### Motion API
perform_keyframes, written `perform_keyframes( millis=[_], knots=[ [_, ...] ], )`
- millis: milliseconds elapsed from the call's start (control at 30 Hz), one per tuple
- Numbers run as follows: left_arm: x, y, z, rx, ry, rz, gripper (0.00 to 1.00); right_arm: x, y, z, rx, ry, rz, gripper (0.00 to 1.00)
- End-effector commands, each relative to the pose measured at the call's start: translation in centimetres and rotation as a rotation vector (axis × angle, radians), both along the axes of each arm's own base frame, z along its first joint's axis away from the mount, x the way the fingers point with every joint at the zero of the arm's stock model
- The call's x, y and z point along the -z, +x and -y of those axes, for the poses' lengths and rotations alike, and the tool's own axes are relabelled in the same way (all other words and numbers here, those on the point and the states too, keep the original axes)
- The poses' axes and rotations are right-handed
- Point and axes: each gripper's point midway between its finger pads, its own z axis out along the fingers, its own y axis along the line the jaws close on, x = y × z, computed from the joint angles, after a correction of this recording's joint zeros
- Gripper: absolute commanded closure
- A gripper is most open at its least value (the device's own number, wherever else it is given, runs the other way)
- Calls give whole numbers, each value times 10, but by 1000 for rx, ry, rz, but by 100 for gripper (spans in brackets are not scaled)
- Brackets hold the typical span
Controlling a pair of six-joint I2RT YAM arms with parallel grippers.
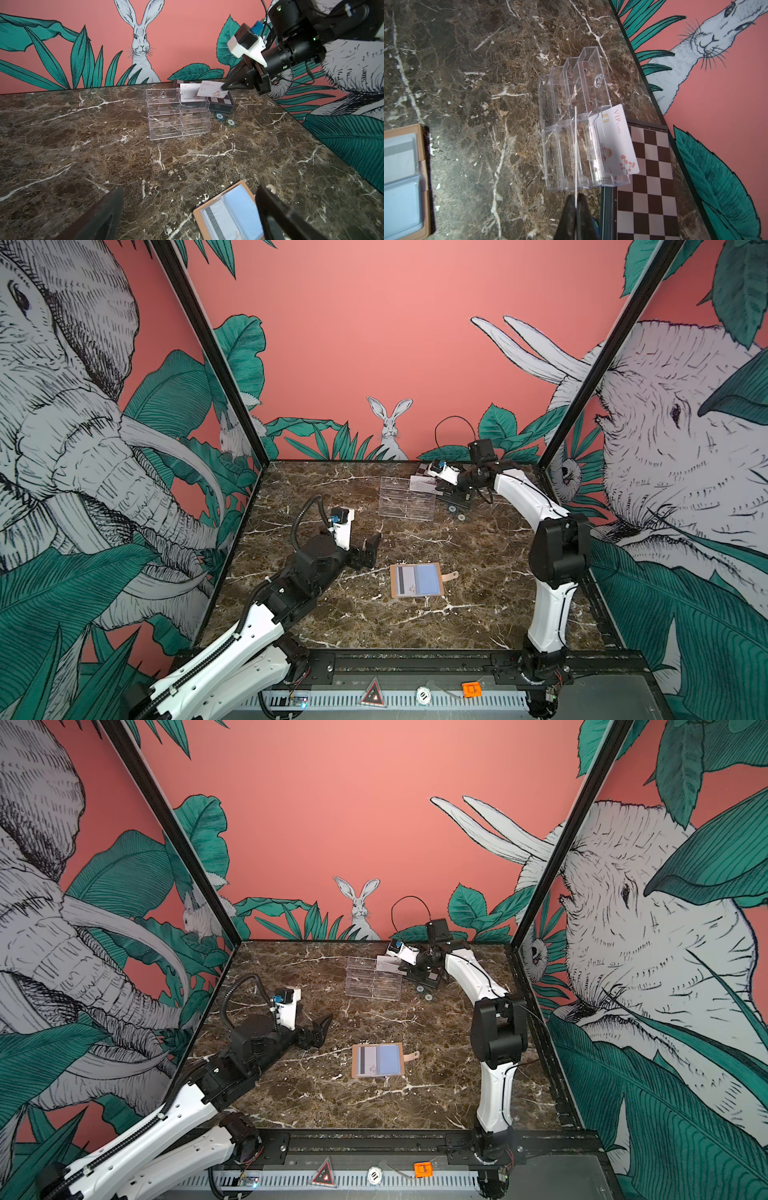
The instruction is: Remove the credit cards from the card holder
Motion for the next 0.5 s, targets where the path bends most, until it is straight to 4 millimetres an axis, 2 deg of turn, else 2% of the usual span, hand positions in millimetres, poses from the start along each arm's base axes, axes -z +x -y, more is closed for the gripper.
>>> perform_keyframes(
  millis=[0,233,467],
  knots=[
    [-4,5,5,10,-8,24,1,1,4,-2,-44,-12,-8,100],
    [5,12,13,17,8,2,1,4,24,-8,-79,-28,15,100],
    [9,16,17,23,12,-11,1,6,35,-13,-116,-31,32,100]
  ],
)
